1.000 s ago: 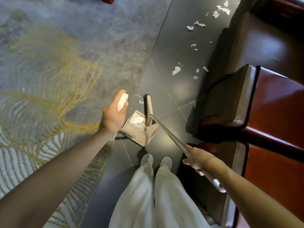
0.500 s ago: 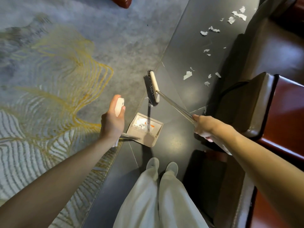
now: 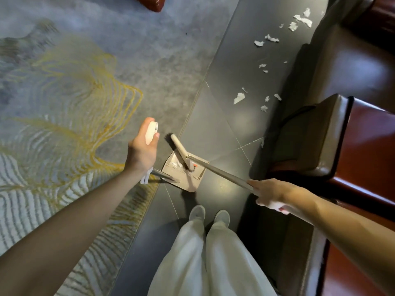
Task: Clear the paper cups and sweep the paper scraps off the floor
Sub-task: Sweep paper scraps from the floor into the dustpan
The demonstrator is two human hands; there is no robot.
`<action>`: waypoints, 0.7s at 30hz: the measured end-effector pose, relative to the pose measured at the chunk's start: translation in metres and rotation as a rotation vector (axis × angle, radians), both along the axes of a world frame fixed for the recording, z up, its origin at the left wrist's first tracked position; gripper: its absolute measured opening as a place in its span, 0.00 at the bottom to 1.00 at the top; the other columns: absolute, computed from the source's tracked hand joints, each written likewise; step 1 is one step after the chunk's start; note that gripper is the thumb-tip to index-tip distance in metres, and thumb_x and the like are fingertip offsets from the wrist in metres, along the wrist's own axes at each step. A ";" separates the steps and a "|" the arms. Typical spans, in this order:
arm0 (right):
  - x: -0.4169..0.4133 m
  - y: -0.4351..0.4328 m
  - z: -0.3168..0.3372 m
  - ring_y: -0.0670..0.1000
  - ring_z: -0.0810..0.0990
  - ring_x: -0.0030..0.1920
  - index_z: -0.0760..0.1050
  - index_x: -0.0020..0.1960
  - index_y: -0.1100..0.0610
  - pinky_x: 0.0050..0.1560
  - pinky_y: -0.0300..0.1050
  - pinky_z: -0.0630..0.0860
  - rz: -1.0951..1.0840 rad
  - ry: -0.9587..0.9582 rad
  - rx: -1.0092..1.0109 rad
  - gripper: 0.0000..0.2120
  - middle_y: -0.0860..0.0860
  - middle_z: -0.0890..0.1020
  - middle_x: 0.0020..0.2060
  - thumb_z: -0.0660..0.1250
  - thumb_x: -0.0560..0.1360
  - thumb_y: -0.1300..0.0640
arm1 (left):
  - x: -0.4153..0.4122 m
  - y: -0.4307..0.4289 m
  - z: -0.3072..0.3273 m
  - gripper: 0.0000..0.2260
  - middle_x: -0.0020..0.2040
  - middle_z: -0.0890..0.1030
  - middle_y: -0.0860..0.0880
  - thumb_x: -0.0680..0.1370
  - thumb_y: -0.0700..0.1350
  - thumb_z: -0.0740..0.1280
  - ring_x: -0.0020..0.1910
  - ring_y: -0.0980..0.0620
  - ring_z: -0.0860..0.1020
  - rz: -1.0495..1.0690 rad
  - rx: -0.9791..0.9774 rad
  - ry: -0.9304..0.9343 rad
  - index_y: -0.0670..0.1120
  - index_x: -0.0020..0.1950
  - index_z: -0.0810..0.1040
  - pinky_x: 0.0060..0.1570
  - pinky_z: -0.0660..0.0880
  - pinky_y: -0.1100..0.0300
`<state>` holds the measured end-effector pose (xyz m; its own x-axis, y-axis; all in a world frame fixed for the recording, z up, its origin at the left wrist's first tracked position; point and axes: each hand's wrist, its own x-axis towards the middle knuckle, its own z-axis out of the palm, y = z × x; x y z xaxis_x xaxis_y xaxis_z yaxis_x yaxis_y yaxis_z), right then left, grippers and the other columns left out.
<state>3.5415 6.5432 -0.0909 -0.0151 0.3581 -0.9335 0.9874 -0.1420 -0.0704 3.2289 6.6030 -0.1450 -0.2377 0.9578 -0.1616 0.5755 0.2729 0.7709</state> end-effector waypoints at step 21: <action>0.130 -0.009 -0.017 0.58 0.78 0.57 0.48 0.79 0.52 0.49 0.50 0.75 -0.366 -0.340 0.255 0.32 0.57 0.77 0.59 0.53 0.78 0.67 | 0.162 0.097 0.026 0.14 0.34 0.71 0.44 0.82 0.50 0.58 0.35 0.45 0.70 -0.496 -0.103 0.141 0.62 0.67 0.67 0.40 0.66 0.55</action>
